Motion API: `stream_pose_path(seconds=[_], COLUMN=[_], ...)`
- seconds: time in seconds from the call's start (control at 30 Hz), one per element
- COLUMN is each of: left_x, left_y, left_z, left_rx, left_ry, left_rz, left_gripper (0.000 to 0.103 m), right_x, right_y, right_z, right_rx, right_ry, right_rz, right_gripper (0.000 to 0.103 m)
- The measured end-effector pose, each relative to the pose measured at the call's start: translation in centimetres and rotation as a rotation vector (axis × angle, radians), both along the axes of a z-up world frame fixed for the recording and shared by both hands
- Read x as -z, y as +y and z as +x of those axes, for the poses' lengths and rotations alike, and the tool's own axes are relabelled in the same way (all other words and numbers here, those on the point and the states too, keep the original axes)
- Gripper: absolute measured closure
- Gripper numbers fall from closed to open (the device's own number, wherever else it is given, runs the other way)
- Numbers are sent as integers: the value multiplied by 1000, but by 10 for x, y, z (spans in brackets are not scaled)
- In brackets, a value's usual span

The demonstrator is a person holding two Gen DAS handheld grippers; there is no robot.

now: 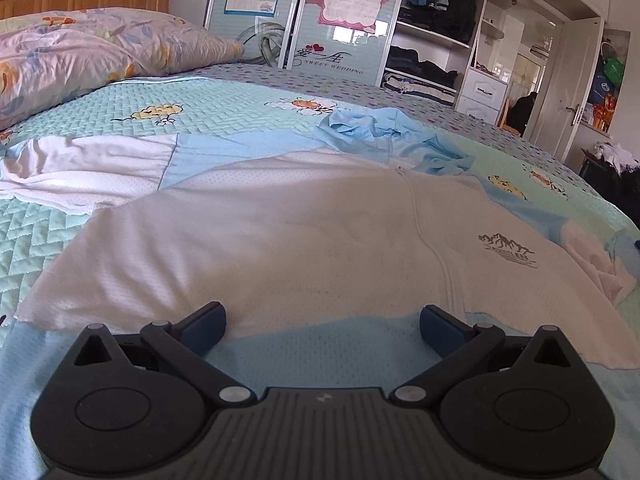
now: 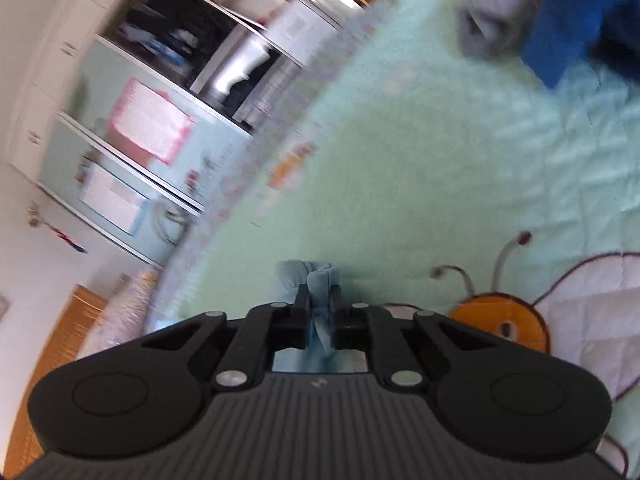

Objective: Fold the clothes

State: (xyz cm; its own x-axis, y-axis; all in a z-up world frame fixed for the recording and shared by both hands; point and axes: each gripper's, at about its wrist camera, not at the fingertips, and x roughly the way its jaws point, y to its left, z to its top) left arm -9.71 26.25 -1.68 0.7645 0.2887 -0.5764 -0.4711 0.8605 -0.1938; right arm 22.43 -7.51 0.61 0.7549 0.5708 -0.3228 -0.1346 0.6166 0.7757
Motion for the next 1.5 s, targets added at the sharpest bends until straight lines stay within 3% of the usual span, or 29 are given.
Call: stream_pose_path(seconds=[0.13,0.23,0.27,0.4,0.47,0.5,0.6,0.63,0.7,0.87,0.93,1.13,1.2,1.27,1.37,1.5], left_x=[-3,-10,-13,-19,-15,-13,-6,-5,-4,-4,-3,-3,-3,-3,-3,-2], left_y=[0,-6,-8,-8,-7,-7,-11,-12,-12,-11,-11,-12,-12,-12,-12,-12], left_z=[2,3,1,-15,-18,-18,-18,-17,-15,-15,-15,-14,-13,-12,-12,-12], left_rx=[5,27,35,45,51,52,53,53,52,51,51,52,52,52,52,52], left_ry=[27,87,102,102,94,86,64,58,50,38,37,42,43,44,47,48], left_rz=[0,23,25,-26,-27,-18,20,33,33,27,26,31,33,34,37,38], left_gripper=[0,0,0,0,0,0,0,0,0,0,0,0,0,0,0,0], right_x=[-52,-67,-69,-50,-40,-35,-28,-28,-30,-30,-31,-32,-33,-34,-37,-41], right_y=[-33,-60,-65,-85,-88,-89,-94,-97,-106,-121,-115,-95,-90,-86,-86,-83], right_z=[-28,-30,-33,-42,-48,-50,-59,-63,-72,-70,-57,-24,-20,-20,-20,-31], right_rx=[96,151,179,243,269,267,274,283,282,135,74,-62,-97,-120,-158,-159], right_ry=[-140,-100,-72,48,72,79,120,137,146,34,-6,-15,-1,0,9,-35], right_rz=[4,-136,-224,-403,-527,-581,-691,-693,-651,-350,-368,-526,-589,-639,-637,-660], right_gripper=[95,95,95,95,94,88,84,71,59,42,41,43,51,68,82,94])
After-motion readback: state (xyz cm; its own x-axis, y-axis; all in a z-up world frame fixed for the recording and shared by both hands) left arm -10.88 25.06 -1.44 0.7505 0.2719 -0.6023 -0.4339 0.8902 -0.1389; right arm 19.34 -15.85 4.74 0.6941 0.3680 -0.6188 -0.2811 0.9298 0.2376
